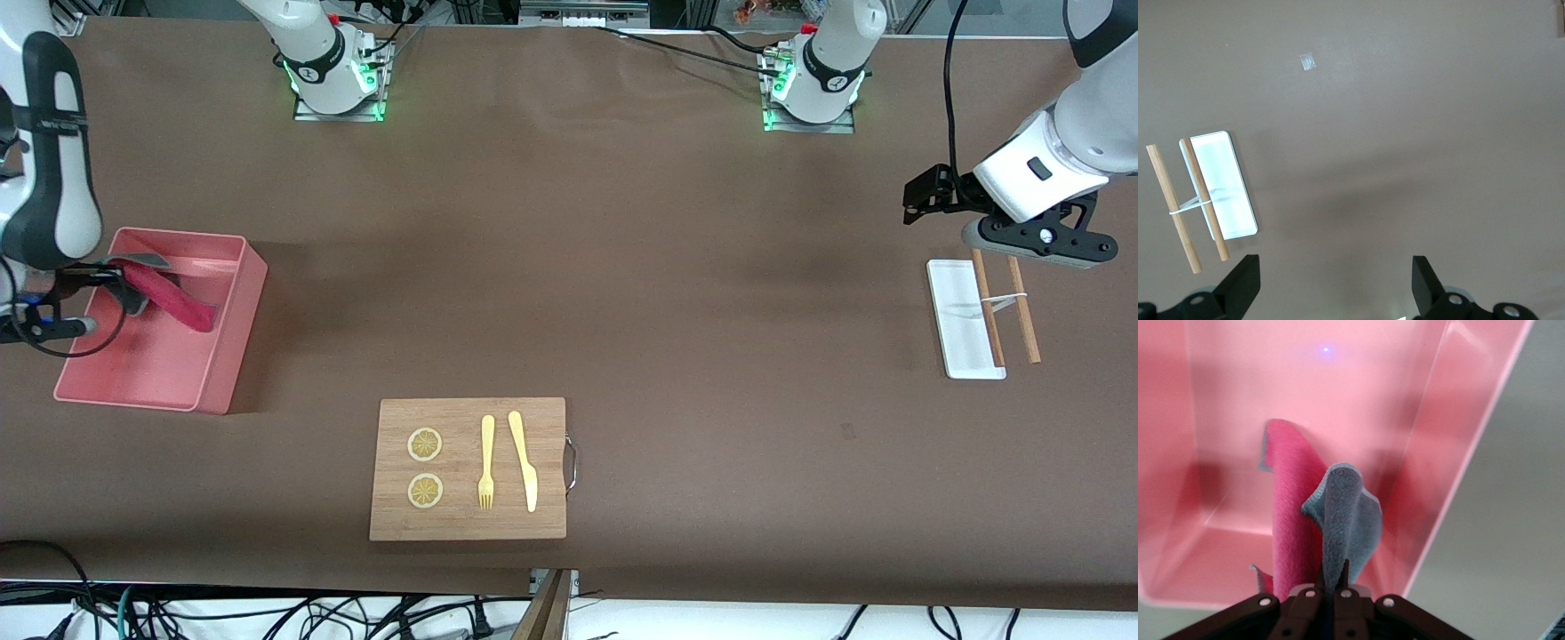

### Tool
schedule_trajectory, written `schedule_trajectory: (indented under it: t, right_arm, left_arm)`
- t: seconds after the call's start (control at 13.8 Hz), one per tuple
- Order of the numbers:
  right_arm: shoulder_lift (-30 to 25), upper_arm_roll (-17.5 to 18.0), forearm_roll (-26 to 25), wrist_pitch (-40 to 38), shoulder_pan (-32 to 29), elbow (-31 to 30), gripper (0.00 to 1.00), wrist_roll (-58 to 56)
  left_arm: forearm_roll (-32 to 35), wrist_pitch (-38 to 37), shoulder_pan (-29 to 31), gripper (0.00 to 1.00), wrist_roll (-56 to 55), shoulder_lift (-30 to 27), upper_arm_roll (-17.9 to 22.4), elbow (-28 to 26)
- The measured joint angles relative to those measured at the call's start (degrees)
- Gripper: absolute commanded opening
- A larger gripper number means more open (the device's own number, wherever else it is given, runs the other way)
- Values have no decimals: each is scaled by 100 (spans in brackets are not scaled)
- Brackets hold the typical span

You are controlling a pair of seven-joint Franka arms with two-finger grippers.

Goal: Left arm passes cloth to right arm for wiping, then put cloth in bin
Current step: 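Carry the cloth into the pink bin with the right gripper, then open the right gripper to drop the cloth in the bin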

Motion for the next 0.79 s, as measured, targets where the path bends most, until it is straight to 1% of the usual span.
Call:
schedule_trajectory:
  t: [0.14, 0.22, 0.29, 0.36, 0.51, 0.65, 0.79]
  right_arm:
    - [155, 1, 140, 267, 2, -103, 0, 28]
    - [241, 1, 240, 380, 4, -122, 4, 29]
    - [337, 2, 311, 522, 5, -136, 58, 30]
    - [445, 2, 350, 691, 6, -142, 100, 31]
    - [588, 2, 375, 888, 8, -137, 100, 41]
    - [518, 2, 387, 852, 21, -58, 100, 43]
    - [243, 6, 419, 393, 49, 164, 100, 43]
  left_arm:
    - [0, 0, 0, 100, 0, 0, 0, 0]
    - [0, 0, 0, 100, 0, 0, 0, 0]
    - [0, 0, 0, 100, 0, 0, 0, 0]
    - [0, 0, 0, 100, 0, 0, 0, 0]
    - [0, 0, 0, 100, 0, 0, 0, 0]
    - [0, 0, 0, 100, 0, 0, 0, 1]
    - [0, 0, 0, 100, 0, 0, 0, 1]
